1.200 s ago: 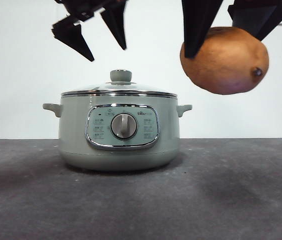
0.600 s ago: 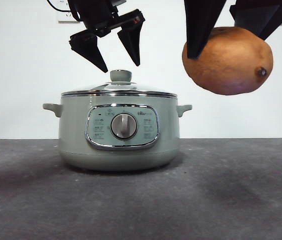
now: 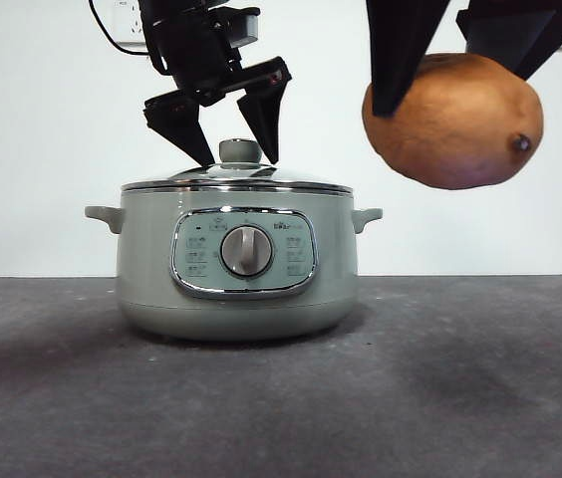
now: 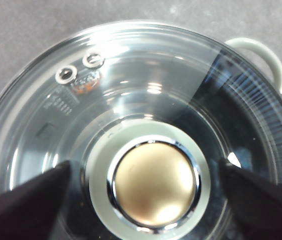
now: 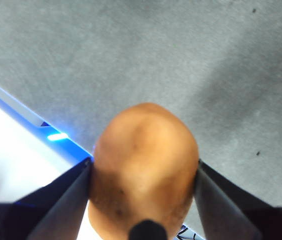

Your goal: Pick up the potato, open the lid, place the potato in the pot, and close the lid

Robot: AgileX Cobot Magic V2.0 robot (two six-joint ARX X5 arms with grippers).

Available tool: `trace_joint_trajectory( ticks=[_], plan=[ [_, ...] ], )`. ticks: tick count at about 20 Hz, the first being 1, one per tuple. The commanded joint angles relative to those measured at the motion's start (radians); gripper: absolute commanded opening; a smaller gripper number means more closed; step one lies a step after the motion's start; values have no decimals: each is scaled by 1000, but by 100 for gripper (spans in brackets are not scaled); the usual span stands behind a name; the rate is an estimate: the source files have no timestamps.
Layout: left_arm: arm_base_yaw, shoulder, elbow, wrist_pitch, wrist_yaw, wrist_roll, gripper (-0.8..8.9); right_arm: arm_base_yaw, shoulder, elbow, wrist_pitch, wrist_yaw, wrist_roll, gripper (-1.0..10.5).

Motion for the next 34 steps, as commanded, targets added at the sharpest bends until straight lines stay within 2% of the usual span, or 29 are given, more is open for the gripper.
trace_joint_trajectory(
  ticks=[1, 3, 9, 11, 15, 22, 25, 30, 34],
  plan=[
    [-8, 12, -1, 3, -7, -14, 434, 2, 0, 3, 4, -3, -3, -12],
    [-9, 12, -1, -13, -50, -14, 415, 2, 0, 3, 4, -2, -4, -12],
    [-21, 12, -1, -19, -72, -14, 121, 2, 0, 3, 14, -2, -3, -12],
    [-26, 12, -1, -21, -72, -14, -19, 2, 0, 3, 15, -2, -3, -12],
    [-26, 5, 0, -12, -72, -19, -9, 2, 0, 3, 32, -2, 0, -12],
    [-16, -108, 5, -6, -76, -18, -9, -1, 0, 3, 89, 2, 50, -12],
    [-3, -167, 5, -10, -126, -18, -9, -4, 3, 27, 132, 1, 50, -12],
    [62, -246, 5, -25, -163, 14, -9, -56, 84, 188, 135, 0, 56, -12],
    [159, -288, 5, -69, -163, 16, -9, -111, 264, 407, 101, -5, 16, -12]
  ],
)
